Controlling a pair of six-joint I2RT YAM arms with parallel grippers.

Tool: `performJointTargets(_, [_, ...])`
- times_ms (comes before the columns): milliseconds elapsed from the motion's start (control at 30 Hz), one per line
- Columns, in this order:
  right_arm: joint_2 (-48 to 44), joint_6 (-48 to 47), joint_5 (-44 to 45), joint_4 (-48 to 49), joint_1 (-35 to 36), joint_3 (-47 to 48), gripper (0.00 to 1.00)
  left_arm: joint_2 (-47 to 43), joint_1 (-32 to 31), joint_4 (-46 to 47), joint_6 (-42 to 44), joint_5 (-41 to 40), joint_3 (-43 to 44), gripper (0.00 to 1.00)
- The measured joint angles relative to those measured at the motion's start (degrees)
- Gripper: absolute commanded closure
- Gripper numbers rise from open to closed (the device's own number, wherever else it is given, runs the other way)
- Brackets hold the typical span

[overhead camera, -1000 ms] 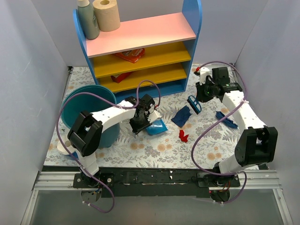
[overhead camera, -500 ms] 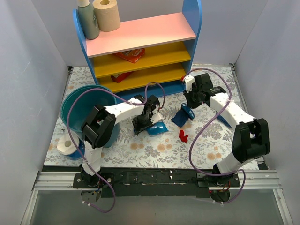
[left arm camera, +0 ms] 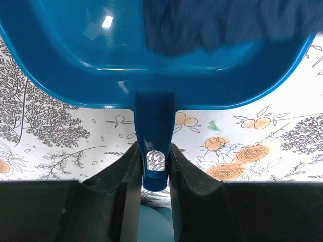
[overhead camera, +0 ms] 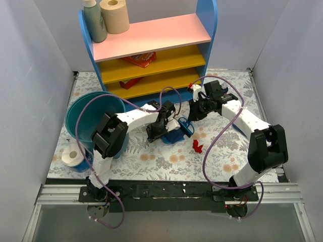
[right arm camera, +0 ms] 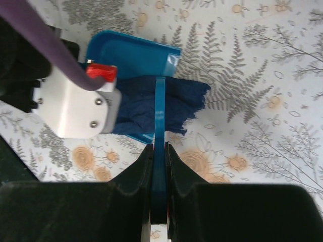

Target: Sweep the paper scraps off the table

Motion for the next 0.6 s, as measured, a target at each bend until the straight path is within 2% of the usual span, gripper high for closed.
performJointTargets(267, [0.0,2.2,-5.5,1.0,0.2,-0.1,0.99,0.2,0.0,0.3,-0.5,1.3,0.6,1.0])
performJointTargets(600, [0.0,2.4,-6.1,0.9,0.2,0.0,0.99,0.0,0.0,2.3,-1.5,5.4,0.0,1.0])
